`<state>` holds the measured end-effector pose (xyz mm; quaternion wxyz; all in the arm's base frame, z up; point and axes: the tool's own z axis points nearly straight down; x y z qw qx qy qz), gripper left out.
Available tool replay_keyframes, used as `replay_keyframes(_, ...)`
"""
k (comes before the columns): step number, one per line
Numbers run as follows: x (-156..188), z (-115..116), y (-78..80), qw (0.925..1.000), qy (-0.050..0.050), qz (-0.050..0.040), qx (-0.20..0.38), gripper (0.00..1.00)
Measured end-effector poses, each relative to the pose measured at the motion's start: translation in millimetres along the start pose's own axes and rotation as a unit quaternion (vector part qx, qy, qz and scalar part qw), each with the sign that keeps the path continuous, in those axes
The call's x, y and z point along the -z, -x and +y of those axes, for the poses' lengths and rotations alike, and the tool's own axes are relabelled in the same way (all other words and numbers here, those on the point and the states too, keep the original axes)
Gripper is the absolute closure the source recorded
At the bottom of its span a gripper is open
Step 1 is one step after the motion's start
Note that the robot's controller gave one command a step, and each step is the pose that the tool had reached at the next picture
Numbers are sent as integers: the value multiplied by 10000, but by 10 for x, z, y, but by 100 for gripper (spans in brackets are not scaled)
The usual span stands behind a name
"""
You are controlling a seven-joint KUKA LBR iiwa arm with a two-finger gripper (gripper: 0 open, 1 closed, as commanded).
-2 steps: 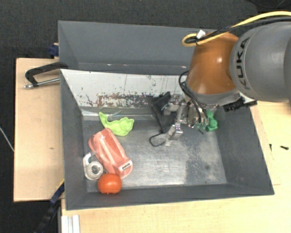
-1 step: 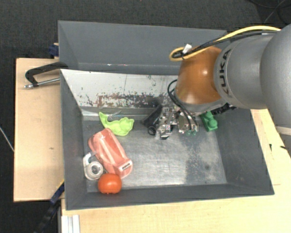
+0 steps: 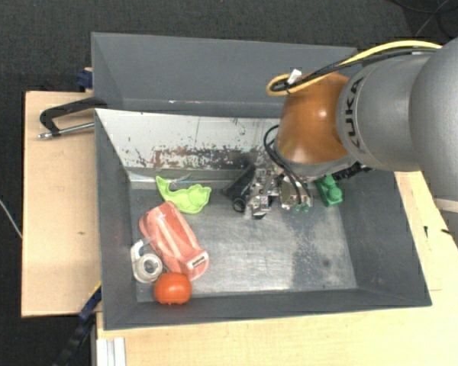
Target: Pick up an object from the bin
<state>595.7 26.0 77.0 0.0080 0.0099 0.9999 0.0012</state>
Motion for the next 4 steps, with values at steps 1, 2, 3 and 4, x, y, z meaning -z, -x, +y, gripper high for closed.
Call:
replay_keyframes(1,34,-2,-19,10000,-3,25,26,100)
replay_keyframes(2,253,338,-14,9997,-2,-5,258,100)
replay_keyframes(3,119,410,-92,9995,7,61,315,100)
replay_keyframes(4,379,119,-75,9957,1,42,922,100)
